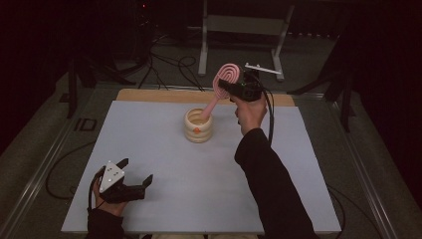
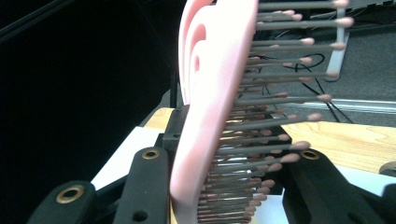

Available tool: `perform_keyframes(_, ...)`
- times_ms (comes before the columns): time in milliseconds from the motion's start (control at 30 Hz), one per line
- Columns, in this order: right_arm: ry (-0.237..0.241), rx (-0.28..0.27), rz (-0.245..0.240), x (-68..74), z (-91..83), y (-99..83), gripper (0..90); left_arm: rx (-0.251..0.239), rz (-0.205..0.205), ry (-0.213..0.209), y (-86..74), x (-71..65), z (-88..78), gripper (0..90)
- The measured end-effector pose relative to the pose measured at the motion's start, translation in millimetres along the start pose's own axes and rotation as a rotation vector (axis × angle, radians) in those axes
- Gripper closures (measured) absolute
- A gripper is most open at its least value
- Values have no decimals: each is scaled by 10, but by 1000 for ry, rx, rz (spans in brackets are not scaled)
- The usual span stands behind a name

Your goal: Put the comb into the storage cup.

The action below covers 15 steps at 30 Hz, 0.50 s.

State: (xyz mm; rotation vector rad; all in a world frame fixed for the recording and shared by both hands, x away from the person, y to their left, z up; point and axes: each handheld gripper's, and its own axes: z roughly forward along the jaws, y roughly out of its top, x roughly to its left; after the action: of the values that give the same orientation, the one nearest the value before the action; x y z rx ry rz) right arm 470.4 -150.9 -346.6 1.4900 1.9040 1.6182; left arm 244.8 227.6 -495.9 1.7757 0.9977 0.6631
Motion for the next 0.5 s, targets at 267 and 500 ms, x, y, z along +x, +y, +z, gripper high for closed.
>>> perform_keyframes(267,-11,6,-3,-15,27,-32,637,1,-2,4,-1,4,-1,13)
perform_keyframes(500,-13,13,-3,-28,63,-70,637,2,3,2,-2,-3,4,13)
